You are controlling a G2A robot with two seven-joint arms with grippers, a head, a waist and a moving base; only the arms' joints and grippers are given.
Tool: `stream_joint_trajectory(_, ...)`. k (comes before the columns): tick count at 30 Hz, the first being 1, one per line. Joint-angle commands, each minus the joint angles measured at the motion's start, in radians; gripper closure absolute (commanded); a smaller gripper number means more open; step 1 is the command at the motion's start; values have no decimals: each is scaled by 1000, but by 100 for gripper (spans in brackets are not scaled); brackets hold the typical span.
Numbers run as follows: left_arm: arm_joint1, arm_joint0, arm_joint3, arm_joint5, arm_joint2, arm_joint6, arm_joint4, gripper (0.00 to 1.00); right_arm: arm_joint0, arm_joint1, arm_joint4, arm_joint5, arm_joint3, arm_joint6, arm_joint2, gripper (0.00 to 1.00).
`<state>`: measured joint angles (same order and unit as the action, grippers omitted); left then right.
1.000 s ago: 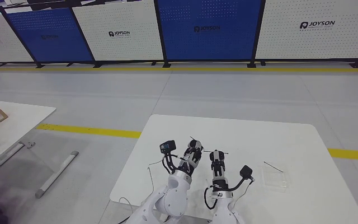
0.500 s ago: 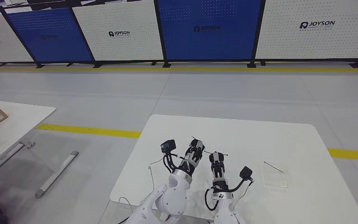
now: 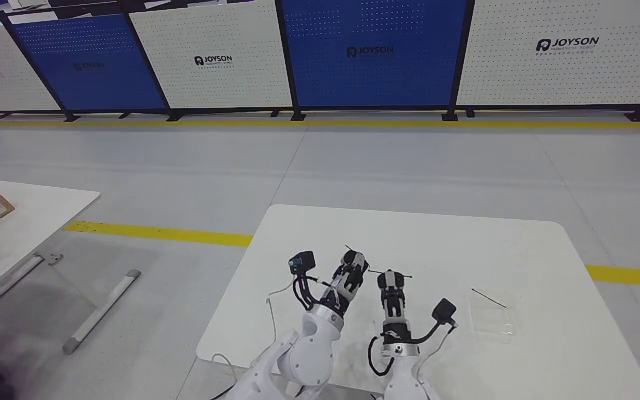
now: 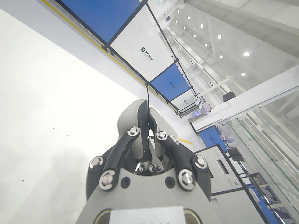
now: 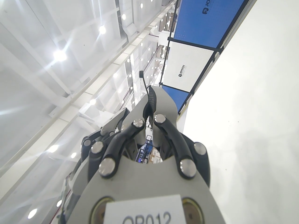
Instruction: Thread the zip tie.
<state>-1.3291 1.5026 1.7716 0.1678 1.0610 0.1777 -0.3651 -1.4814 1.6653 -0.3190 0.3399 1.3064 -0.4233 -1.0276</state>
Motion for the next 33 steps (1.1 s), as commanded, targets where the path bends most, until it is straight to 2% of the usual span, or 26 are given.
stream_joint_trajectory(1, 0, 5, 3, -5, 2, -1, -1, 100, 1, 1, 0, 0, -2, -6, 5, 100)
stream_joint_trajectory(6, 0, 12, 6, -17, 4, -2, 3, 100, 11, 3, -16, 0, -19, -23, 18, 100)
stream_joint_trajectory(12, -3, 8, -11, -1, 10, 0, 5, 100, 7, 4, -39, -6, -17, -56, 19, 100)
stream_joint_trajectory(21, -5, 7, -18, 1, 15, 0, 5, 100, -4, 5, -48, -24, 1, -76, 14, 100)
stream_joint_trajectory(29, -9, -3, -31, 6, 10, -7, -1, 100, 1, 6, -73, -73, 6, -71, 16, 100)
stream_joint_trajectory(33, -11, -10, -37, 6, 7, -9, 0, 100, -2, 6, -77, -81, 15, -60, 15, 100)
